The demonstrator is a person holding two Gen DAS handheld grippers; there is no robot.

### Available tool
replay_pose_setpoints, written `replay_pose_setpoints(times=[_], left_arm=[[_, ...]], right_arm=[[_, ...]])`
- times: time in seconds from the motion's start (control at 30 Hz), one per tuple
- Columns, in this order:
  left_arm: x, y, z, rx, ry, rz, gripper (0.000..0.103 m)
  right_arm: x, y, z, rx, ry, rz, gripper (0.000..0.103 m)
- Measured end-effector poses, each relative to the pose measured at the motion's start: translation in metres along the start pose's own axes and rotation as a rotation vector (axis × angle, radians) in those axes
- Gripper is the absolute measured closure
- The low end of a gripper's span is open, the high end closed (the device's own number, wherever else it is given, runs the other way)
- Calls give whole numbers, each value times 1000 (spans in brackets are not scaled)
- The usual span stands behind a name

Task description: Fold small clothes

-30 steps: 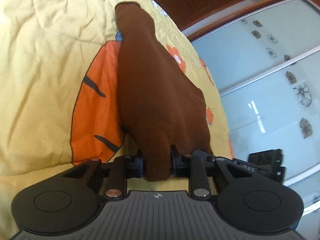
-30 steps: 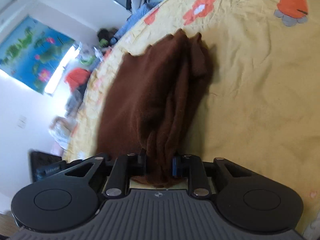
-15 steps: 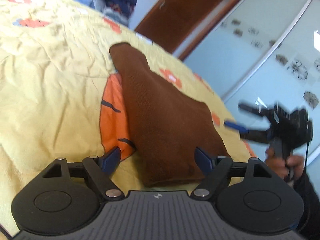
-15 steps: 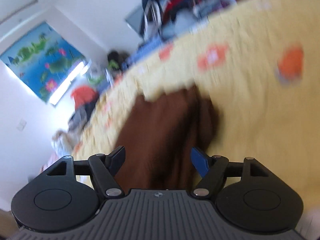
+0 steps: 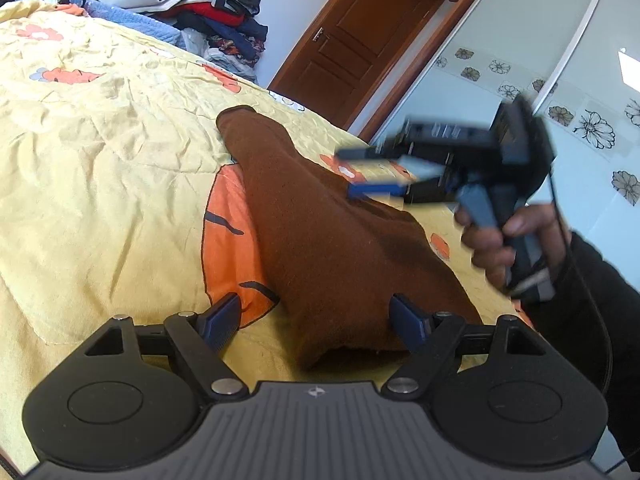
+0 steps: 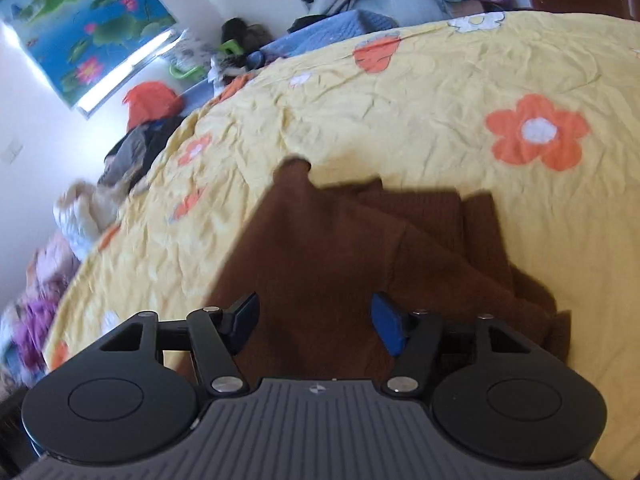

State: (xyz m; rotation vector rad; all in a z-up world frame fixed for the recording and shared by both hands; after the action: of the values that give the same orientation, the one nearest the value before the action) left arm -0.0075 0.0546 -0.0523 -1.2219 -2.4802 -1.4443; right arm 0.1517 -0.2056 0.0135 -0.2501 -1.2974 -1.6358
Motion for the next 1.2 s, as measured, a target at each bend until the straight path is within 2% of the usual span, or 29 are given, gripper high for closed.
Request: replay_pose_setpoints(times=[0.1,0.27,0.33,0.4,0.43,0.47,0.53,0.63,0.7,0.73,0.8,0.87,0.93,1.07,1.13,1.17,1.2], left_arm=[[-5,4,-2,1,-5,20,19],[-14,8,-5,4,12,8,19],[-20,9,-4,-10,34,17,19],[-24,8,-6,-43,56,20,19],[-25,7,-8,-65,67,23,19],[-26,6,-10,-84,77,27,19],[-26,5,-12,-103,85,28,19],[-24,5,-10,-87,71,23,19],[-23,5,-7,-73,63,16,19],[-22,5,-6,-69,61,13,19],[-21,4,-5,-67,60,11,19],[-22,4,-6,-72,63,11,19],[-21,3,-7,-79,68,12,19],[-22,3,-9,-80,70,11,19],[-22,3,-9,-80,70,11,19],[-22,3,-9,-80,70,10,19],[-22,3,-10,-79,70,10,19]], right_arm=[[-10,30,18,94,-20,-28,29],[-89,68,26,145,-85,46,30],[-118,68,38,195,-87,69,38],[-150,60,35,276,-167,120,66],[-157,55,31,338,-205,58,70],[-161,53,28,381,-227,8,68],[-160,54,20,329,-202,-29,65],[-154,54,18,326,-210,-12,64],[-137,61,7,259,-260,-9,47],[-122,64,3,207,-260,-41,46],[-89,69,3,141,-172,-100,42],[-61,63,7,151,-129,-118,35],[-49,49,9,176,-131,-81,35],[-55,19,10,203,-43,-2,36],[-74,7,-8,205,-87,46,38],[-72,4,-16,236,-62,-31,45],[-70,4,-25,214,-49,-55,57]])
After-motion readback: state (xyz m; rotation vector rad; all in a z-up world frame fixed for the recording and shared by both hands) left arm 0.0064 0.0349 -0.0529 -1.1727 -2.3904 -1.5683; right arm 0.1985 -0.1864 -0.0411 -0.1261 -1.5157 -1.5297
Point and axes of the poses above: each gripper's, at about its wrist camera, not at the fingertips, and x roughly against the way its jaws point, z to its left, y to its top, the point moved 7 cm from there along -x, roughly the way its jaws point, and after that the axes turned 5 degrees about -y, right-handed, at the moved point
